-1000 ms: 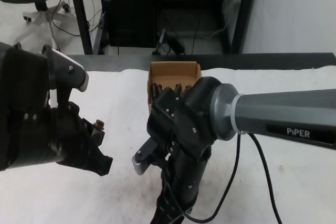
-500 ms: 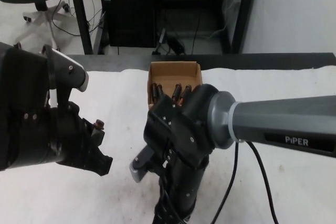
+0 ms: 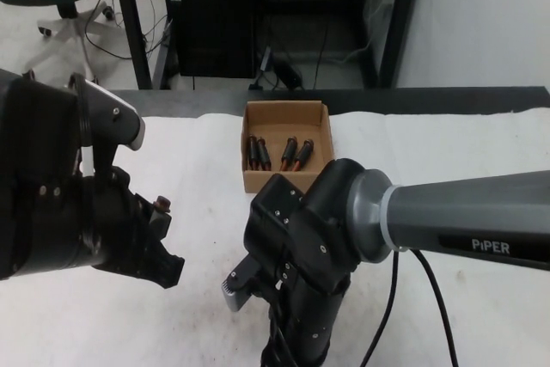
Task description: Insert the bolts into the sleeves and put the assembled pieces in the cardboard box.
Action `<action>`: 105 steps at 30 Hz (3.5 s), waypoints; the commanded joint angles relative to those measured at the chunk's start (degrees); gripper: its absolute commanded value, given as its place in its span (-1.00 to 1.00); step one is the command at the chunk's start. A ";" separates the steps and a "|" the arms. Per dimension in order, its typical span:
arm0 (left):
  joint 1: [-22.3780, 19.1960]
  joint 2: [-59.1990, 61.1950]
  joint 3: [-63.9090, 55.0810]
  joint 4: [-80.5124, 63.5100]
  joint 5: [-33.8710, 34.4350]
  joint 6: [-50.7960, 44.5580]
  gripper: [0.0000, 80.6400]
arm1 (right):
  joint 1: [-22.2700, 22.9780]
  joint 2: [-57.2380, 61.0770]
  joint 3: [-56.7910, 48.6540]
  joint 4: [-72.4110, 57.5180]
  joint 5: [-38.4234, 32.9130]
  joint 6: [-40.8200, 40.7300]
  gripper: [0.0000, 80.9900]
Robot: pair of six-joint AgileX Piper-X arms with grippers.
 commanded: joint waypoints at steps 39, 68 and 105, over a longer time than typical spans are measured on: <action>0.43 11.44 -0.05 -52.59 19.02 -9.83 -0.99 | -13.22 -8.52 0.62 -30.32 -10.18 10.60 -0.98; 1.06 35.60 -22.29 -47.51 24.34 -9.01 -0.99 | -27.28 -11.67 9.17 -72.83 -26.02 3.73 -0.98; 1.06 36.74 -26.70 -63.65 30.60 -23.63 -0.99 | -24.89 -7.86 9.53 -81.20 -21.26 3.59 -0.98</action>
